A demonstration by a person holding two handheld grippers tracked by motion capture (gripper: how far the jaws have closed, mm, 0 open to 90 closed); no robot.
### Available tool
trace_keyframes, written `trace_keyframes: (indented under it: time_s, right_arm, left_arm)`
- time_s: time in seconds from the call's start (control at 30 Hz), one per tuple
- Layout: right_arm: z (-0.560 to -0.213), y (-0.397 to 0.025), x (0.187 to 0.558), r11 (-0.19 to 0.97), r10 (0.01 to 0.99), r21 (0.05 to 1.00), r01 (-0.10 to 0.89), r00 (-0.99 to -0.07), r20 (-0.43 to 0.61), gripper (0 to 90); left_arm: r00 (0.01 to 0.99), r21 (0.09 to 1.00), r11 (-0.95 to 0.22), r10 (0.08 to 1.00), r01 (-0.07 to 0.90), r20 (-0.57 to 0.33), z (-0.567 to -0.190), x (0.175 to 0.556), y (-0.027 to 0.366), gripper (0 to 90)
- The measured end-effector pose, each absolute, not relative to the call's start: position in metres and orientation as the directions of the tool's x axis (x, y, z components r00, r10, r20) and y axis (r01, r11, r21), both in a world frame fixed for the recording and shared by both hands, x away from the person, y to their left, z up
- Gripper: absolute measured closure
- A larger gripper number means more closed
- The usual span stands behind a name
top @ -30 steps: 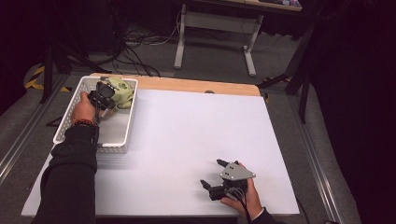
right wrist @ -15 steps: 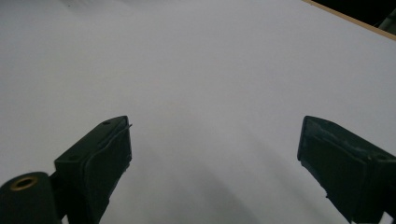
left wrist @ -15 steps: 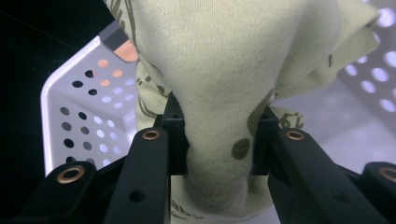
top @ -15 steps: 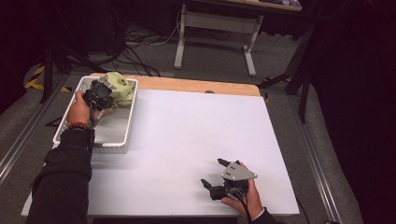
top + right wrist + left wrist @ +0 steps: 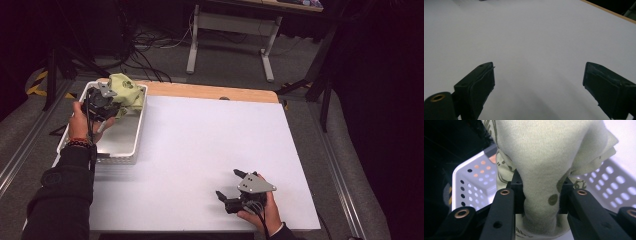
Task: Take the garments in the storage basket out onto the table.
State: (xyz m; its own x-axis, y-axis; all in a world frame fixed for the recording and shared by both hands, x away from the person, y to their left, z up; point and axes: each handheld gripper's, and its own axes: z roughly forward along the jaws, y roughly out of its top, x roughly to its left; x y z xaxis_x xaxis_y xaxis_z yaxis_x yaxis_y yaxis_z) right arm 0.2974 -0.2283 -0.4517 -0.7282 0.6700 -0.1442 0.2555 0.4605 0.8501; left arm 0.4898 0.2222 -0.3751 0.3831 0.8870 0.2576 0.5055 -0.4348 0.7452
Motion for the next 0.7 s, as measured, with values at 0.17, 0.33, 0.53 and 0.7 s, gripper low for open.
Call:
trace_keyframes:
  time_s: [0.17, 0.33, 0.53, 0.7]
  right_arm:
    - [-0.451, -0.229, 0.298, 0.463, 0.674, 0.849, 0.255, -0.723, -0.151, 11.3]
    - [-0.451, -0.23, 0.298, 0.464, 0.674, 0.85, 0.251, -0.723, -0.154, 11.3]
    - [-0.451, -0.229, 0.297, 0.463, 0.675, 0.851, 0.246, -0.72, -0.159, 11.3]
    - [-0.451, -0.229, 0.297, 0.463, 0.675, 0.852, 0.245, -0.72, -0.16, 11.3]
  left_arm:
    - [0.391, 0.759, -0.438, 0.882, 0.481, 0.261, -0.373, 0.484, 0.22, 68.4]
    - [0.394, 0.792, -0.416, 0.886, 0.447, 0.243, -0.368, 0.478, 0.216, 68.4]
    - [0.408, 0.821, -0.404, 0.883, 0.404, 0.233, -0.363, 0.472, 0.208, 68.4]
    - [0.415, 0.835, -0.401, 0.879, 0.377, 0.235, -0.359, 0.467, 0.202, 68.4]
